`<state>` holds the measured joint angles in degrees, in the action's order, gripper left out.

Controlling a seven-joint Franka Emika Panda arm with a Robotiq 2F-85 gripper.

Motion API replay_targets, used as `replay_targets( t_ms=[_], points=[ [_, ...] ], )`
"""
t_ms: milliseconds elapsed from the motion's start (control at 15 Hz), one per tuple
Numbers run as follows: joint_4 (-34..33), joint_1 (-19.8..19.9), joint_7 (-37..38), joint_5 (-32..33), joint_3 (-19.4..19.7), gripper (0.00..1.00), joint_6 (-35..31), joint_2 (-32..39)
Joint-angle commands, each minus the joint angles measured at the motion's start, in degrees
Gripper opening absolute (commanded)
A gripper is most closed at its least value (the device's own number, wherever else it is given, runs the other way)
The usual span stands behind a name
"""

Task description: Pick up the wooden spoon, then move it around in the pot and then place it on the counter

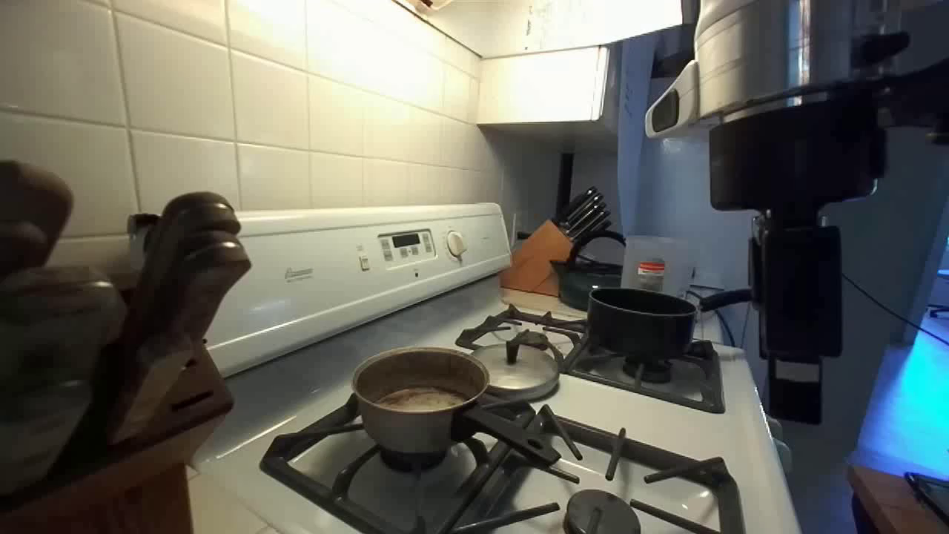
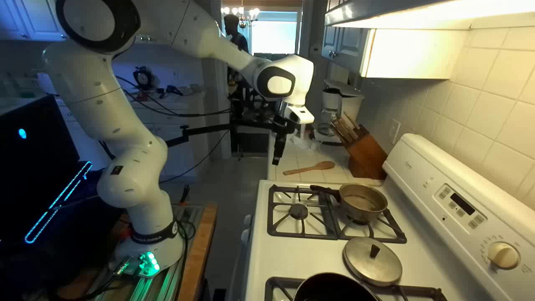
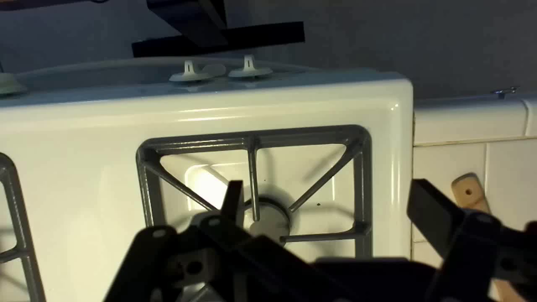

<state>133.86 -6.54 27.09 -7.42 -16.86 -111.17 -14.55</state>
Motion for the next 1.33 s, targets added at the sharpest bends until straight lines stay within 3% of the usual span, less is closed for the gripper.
replay_targets(
  t_ms=[0, 1000, 1267],
  points=[
    [0.0, -1.0, 0.2, 0.3, 1.0, 1.00, 0.0, 0.1],
    [0.0, -1.0, 0.2, 0.3, 1.0, 1.00, 0.0, 0.1],
    [1.9, -3.2, -3.1, -2.5, 0.5, 1.00, -5.8, 1.1]
  ],
)
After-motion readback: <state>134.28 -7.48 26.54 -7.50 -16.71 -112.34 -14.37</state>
